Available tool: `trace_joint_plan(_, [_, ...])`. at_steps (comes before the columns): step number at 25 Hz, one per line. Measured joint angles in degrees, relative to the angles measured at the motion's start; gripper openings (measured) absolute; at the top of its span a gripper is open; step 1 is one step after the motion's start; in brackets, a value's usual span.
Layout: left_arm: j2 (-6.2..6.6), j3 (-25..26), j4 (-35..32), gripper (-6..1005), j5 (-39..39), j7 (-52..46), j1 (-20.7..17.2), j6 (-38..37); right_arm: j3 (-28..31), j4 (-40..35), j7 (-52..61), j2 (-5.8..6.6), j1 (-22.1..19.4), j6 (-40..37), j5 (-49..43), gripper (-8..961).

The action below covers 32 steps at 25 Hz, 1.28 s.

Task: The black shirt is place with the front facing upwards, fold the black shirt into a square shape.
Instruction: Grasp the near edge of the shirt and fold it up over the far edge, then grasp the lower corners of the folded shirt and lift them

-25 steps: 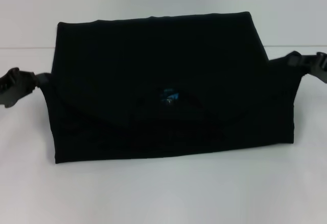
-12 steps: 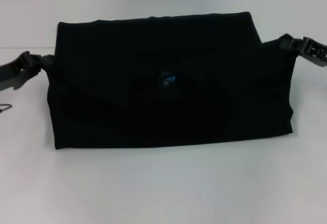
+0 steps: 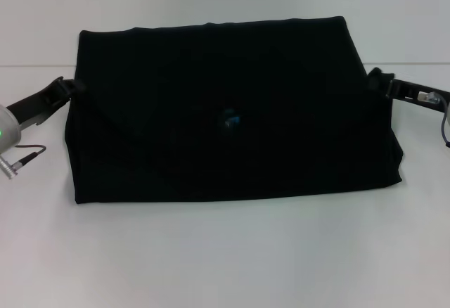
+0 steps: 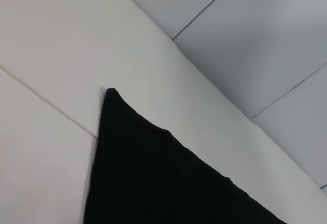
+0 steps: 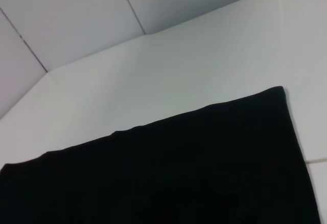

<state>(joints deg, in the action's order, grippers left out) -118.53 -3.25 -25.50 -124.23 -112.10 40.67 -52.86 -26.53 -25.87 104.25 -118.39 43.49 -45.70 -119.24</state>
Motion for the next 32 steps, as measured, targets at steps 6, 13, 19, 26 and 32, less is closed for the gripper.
trace_joint_plan(6, [-0.08, -0.09, 1.25, 142, 0.18, 0.37, 0.67, 3.03, -0.64, 0.04, -0.86, 0.14, -0.03, 0.49, -0.29, 224])
trace_joint_plan(13, [0.67, -0.63, 2.32, 347, -0.01, 0.14, -0.46, 4.85, -0.73, -0.86, 0.93, 0.61, -2.61, -2.23, 1.05, 364])
trace_joint_plan(19, [4.94, -4.66, 3.39, 555, -0.49, -1.66, -3.12, -10.09, -0.49, -2.28, -10.87, 2.23, -8.81, -21.92, 11.12, 630])
trace_joint_plan(26, [7.72, -15.45, -0.21, 751, -0.50, -2.58, -7.19, -23.14, -2.89, -2.11, -28.39, 2.84, -12.07, -43.98, 6.02, 810])
trace_joint_plan(32, [7.90, -22.07, -3.49, 843, -0.49, -3.03, -10.09, -22.88, -5.52, -1.47, -33.11, -0.19, -11.85, -43.03, -0.58, 816])
